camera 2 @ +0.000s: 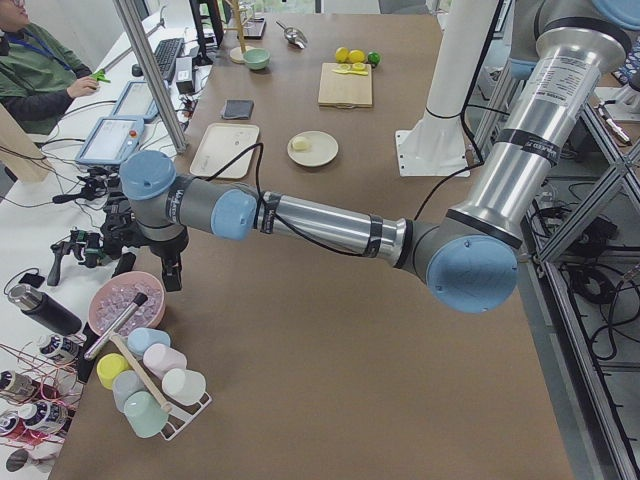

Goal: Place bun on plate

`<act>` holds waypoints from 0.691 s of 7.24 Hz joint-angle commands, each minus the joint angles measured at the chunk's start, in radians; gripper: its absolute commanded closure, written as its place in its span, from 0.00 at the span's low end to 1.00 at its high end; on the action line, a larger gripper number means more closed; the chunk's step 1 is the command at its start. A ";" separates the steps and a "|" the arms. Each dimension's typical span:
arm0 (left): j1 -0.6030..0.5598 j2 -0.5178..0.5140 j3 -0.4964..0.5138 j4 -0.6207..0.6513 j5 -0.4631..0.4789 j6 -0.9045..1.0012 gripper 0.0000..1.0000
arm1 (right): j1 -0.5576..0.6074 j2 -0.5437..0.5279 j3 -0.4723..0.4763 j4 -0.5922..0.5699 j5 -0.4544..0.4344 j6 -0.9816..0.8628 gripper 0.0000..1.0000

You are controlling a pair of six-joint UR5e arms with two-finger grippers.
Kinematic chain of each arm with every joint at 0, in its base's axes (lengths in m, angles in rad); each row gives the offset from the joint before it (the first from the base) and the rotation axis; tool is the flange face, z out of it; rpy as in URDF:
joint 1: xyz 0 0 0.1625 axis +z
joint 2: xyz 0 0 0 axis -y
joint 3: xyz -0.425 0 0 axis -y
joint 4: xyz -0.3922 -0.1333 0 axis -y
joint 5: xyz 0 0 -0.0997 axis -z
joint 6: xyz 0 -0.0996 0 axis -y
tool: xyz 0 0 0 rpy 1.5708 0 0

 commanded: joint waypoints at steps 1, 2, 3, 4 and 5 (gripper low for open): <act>-0.002 0.012 -0.001 0.001 -0.011 0.000 0.02 | 0.002 -0.005 0.000 0.000 -0.001 0.000 0.00; 0.004 0.011 0.005 0.000 -0.007 0.002 0.02 | 0.005 -0.002 0.000 0.000 -0.001 0.000 0.00; 0.005 0.011 0.005 0.000 -0.007 0.003 0.02 | 0.006 -0.001 0.001 0.001 -0.002 0.000 0.00; 0.008 0.003 0.005 0.000 -0.004 0.013 0.02 | 0.007 -0.002 0.000 0.001 -0.002 0.000 0.00; 0.008 0.000 0.008 0.001 -0.005 0.087 0.02 | 0.007 -0.001 0.003 0.001 -0.001 0.000 0.00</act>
